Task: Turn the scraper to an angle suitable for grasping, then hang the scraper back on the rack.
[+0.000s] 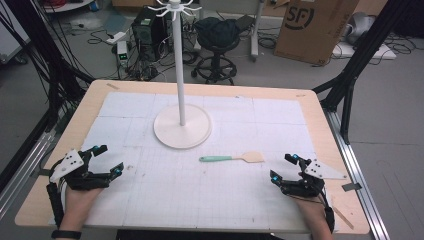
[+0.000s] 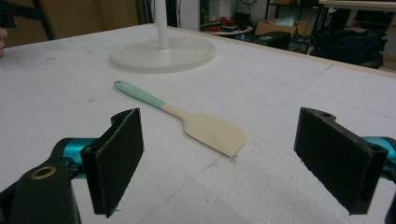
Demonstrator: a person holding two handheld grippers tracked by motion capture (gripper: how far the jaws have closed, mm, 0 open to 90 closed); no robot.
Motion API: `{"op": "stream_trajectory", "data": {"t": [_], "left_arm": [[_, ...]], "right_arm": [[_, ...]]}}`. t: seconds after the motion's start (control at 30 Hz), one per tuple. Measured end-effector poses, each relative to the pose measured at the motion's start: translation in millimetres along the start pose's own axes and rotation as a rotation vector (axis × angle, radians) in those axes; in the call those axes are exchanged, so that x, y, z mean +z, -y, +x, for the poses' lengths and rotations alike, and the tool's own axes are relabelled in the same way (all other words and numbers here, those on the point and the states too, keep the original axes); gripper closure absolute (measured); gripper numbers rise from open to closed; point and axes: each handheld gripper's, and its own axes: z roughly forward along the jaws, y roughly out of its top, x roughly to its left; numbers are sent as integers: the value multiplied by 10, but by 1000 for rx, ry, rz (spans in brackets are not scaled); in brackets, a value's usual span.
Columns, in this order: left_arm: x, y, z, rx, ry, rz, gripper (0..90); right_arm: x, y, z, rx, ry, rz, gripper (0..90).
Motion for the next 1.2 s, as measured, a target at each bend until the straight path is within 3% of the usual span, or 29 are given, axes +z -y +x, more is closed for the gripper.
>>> {"op": "stream_trajectory", "data": {"t": [0.53,0.93,1.2], "left_arm": [[-3,2,-4,7,-1,-2,90],[1,2,-7,6,-5,1,90],[0,2,-5,5,-5,0,90]], "right_arm": [[12,-12,-29,18,-25,13,151],[29,-39,-24,-1,-61,4,150],[44,-169,-21,-29,-93,-18,150]]}}
